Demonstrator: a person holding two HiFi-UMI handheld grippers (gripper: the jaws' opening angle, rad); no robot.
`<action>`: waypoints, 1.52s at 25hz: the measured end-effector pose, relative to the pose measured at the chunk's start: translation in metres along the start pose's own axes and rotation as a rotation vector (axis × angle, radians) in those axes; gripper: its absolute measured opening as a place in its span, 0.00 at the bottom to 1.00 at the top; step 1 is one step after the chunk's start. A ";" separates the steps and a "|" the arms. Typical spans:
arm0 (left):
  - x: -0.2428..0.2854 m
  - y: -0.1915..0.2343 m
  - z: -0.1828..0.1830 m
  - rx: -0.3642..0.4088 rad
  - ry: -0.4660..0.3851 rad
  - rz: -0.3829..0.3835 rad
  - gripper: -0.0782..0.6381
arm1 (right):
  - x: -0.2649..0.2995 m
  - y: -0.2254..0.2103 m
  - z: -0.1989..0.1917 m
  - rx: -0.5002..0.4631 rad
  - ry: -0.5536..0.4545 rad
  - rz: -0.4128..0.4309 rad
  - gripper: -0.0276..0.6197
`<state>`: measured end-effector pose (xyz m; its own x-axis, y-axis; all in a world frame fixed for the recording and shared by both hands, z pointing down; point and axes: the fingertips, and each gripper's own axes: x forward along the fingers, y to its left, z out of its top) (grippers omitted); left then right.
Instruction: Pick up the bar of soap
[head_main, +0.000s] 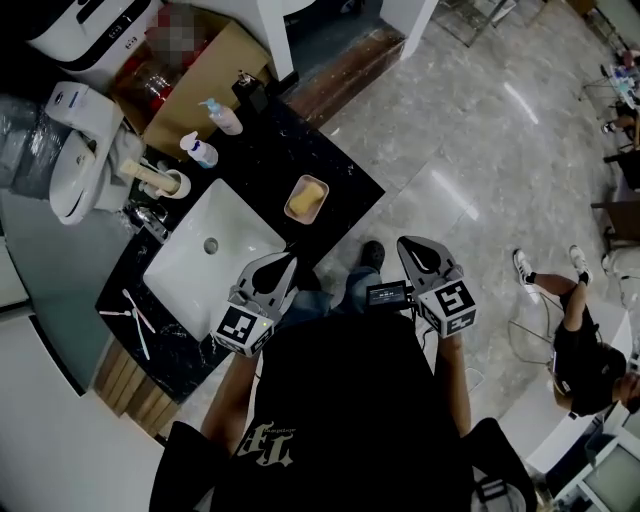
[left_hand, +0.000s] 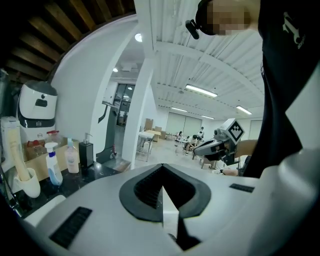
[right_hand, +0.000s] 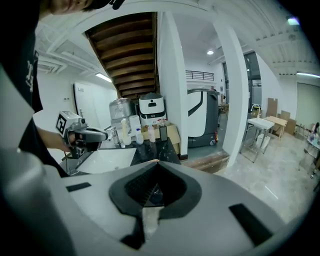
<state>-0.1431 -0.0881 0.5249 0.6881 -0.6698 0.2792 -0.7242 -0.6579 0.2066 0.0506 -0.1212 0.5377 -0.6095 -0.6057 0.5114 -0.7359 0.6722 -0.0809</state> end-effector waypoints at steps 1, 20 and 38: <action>0.006 -0.001 0.004 0.002 0.003 0.008 0.11 | 0.001 -0.010 0.003 0.000 -0.006 0.009 0.06; 0.077 0.010 0.030 0.065 0.038 0.082 0.11 | 0.003 -0.101 0.009 0.066 -0.047 0.012 0.06; 0.105 0.054 -0.027 0.110 0.264 0.088 0.11 | 0.000 -0.098 -0.004 0.086 -0.027 0.000 0.06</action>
<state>-0.1108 -0.1844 0.5907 0.5771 -0.6223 0.5289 -0.7611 -0.6446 0.0720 0.1242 -0.1852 0.5491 -0.6164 -0.6179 0.4881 -0.7578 0.6340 -0.1543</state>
